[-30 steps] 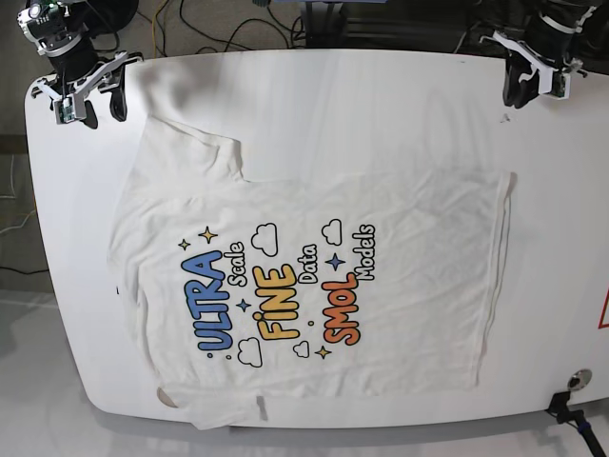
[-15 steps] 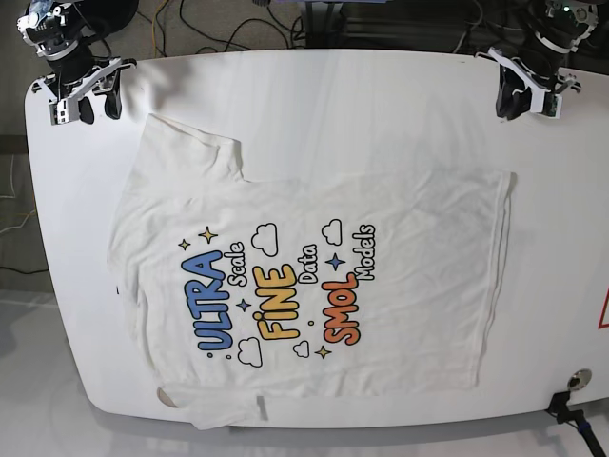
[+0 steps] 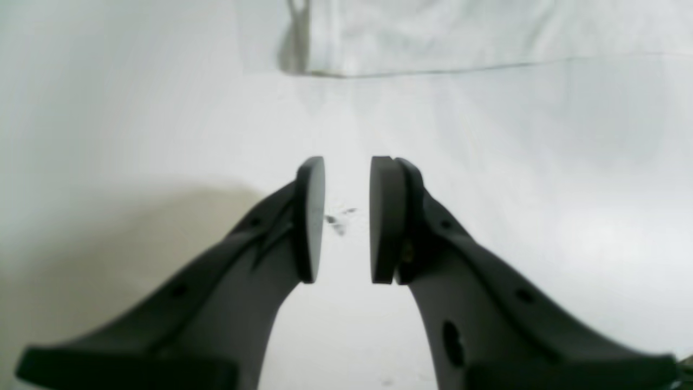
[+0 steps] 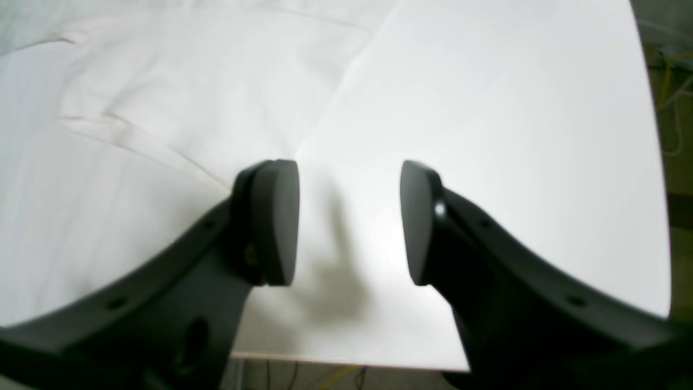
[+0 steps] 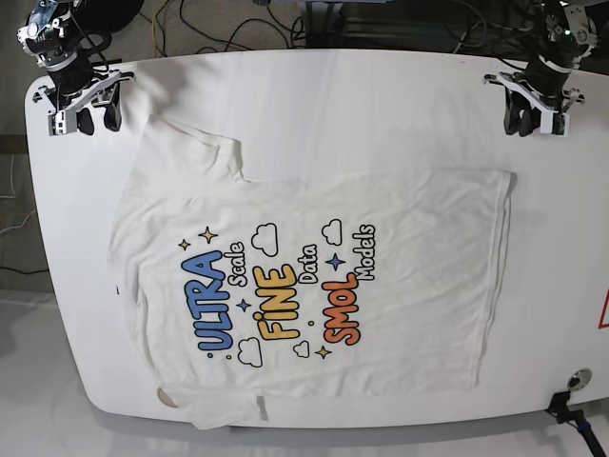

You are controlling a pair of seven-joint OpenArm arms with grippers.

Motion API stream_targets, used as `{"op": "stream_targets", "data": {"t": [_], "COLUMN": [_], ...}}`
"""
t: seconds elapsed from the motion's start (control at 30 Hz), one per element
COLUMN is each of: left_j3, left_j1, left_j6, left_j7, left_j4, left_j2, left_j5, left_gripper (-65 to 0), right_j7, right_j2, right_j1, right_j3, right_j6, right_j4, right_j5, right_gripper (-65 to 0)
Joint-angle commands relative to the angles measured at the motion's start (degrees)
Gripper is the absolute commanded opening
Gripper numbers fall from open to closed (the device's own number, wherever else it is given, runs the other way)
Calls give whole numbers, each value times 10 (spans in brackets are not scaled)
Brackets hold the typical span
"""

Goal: Fold the T-shirt properly
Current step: 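Lower both grippers onto the shirt's shoulder edges near the collar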

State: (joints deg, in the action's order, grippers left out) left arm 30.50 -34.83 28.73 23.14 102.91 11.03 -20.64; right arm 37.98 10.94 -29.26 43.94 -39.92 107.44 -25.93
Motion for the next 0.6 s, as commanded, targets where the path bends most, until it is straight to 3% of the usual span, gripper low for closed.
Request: {"op": "stream_targets", "data": {"t": [0.0, 0.57], "left_j3": [9, 11], "left_j1": [-3, -5], "left_j6": [2, 2], "left_j7": [-13, -18], "left_j4": [8, 7], "left_j2": [6, 4], "left_j5": [-8, -9], "left_gripper": [-522, -515], "right_j7": [-10, -6], "right_j2": [6, -7], "right_j1": [5, 26], "right_j3": [5, -91], "right_j6": [-1, -1], "right_j4": [1, -55], "right_j5": [-20, -20], "right_gripper": [-356, -352]}}
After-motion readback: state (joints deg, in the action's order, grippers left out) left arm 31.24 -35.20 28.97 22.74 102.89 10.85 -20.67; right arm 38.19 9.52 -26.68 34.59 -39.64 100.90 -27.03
